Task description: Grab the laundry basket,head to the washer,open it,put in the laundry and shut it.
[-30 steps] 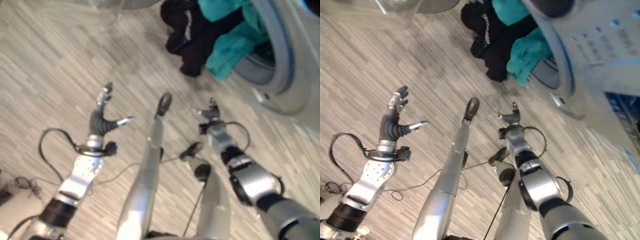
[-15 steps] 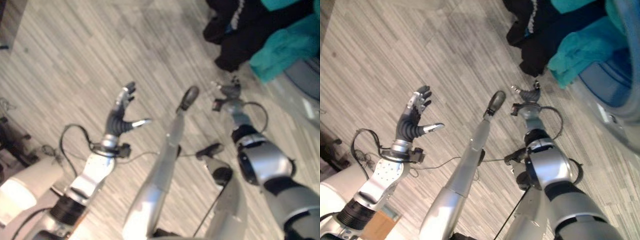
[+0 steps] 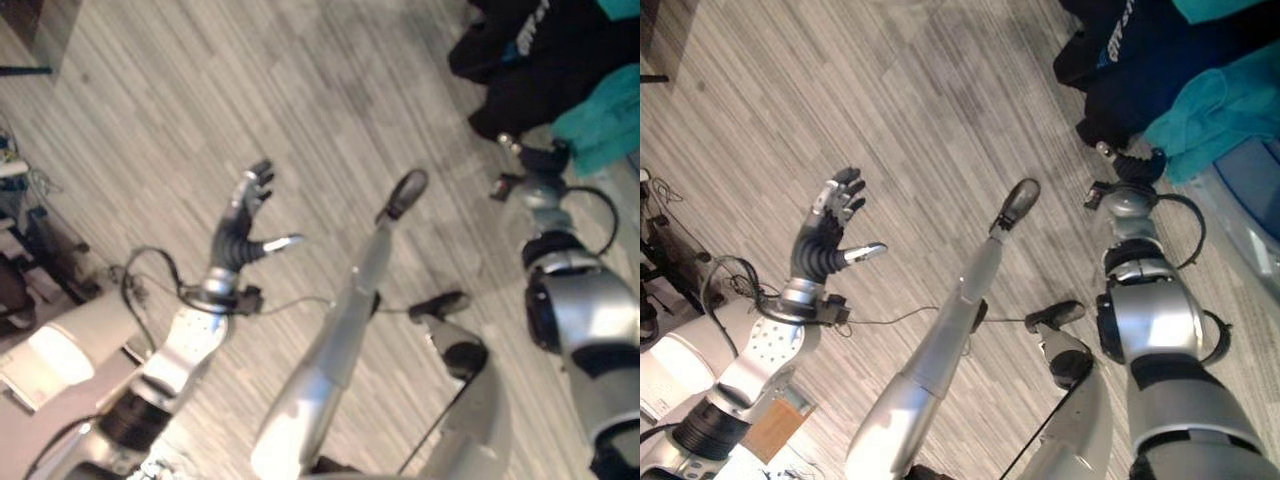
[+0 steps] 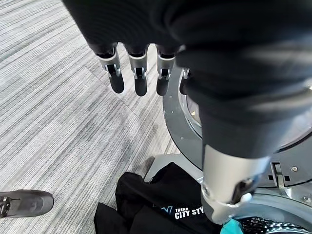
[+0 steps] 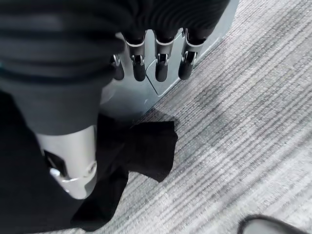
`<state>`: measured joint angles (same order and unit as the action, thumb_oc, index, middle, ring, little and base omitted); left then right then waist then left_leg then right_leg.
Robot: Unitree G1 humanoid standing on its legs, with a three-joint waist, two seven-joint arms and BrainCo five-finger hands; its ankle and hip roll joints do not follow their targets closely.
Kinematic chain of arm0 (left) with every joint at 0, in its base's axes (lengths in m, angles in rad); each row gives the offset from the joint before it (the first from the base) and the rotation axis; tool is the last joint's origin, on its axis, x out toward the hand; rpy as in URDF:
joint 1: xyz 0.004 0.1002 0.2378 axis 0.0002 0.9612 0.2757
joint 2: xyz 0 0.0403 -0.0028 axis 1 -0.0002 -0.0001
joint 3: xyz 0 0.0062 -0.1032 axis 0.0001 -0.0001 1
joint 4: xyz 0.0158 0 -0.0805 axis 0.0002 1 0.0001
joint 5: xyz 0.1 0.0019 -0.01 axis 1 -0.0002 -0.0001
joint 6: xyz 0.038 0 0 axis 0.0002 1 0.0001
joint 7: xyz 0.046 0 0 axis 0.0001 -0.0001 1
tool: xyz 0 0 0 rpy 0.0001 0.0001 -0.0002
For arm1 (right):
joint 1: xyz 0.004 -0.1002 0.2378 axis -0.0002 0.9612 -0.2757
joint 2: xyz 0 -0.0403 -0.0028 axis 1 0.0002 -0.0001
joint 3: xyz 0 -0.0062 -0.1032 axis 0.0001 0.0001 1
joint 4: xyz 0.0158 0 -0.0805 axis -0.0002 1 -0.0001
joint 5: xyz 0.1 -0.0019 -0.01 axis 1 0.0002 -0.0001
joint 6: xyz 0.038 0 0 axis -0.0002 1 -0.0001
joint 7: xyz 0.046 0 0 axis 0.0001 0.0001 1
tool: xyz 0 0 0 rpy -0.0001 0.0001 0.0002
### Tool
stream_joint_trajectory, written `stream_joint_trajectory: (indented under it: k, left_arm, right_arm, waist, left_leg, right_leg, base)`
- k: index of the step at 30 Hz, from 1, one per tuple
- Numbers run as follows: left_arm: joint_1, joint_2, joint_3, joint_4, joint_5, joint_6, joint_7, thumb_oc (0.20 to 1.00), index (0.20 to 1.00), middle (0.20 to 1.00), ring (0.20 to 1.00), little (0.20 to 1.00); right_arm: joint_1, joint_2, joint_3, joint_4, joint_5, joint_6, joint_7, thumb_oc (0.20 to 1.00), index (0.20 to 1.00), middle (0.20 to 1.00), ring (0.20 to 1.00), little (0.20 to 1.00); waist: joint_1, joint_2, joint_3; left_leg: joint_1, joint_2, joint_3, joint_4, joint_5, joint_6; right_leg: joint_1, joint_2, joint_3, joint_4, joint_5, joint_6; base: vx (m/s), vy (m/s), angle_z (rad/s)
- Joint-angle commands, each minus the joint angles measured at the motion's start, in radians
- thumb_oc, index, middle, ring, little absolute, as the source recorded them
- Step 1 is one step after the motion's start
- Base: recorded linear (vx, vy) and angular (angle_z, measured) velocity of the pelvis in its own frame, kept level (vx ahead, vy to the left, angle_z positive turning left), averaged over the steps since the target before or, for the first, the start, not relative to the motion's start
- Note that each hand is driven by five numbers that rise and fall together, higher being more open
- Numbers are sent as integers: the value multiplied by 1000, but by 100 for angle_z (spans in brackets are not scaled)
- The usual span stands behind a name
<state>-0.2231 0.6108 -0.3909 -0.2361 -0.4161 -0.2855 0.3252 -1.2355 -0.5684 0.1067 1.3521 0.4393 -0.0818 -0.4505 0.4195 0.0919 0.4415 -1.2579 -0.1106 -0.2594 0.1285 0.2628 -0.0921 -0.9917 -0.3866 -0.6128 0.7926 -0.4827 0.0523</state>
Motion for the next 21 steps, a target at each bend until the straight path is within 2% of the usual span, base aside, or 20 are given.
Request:
stream_joint_trajectory:
  k: [1,6,11,21]
  left_arm:
    - [14,-55,5,-25,-39,-69,-10,1000,1000,1000,1000,1000]
    - [14,-57,5,-33,-67,-74,-23,1000,1000,1000,1000,1000]
    - [5,-58,-6,-29,-103,-71,-37,1000,1000,1000,1000,1000]
    - [18,-33,-8,-33,-131,-64,-49,1000,1000,1000,1000,1000]
  right_arm:
    - [30,-29,43,-11,41,-23,10,1000,1000,1000,1000,1000]
    - [-19,-38,80,-18,39,-30,25,1000,1000,1000,1000,1000]
    - [-122,-40,125,-48,41,-48,32,1000,1000,1000,1000,1000]
    - [-230,-89,171,-58,46,-58,11,1000,1000,1000,1000,1000]
  waist:
    - [12,65,-10]
    - [22,65,-14]
    - [50,68,-27]
    - [70,55,-49]
  left_leg:
    - [-58,5,155,127,-204,46]
    - [-88,-5,157,145,-210,50]
    - [-121,-24,164,161,-218,58]
    - [-149,-42,161,203,-232,60]
  right_leg:
    - [-38,-2,26,-43,76,80]
    - [-58,-14,22,-27,72,88]
    - [-66,-30,6,-22,71,99]
    - [-71,-44,-1,15,54,89]
  base:
    - [19,26,4]
    - [27,21,4]
    - [34,30,6]
    - [15,13,4]
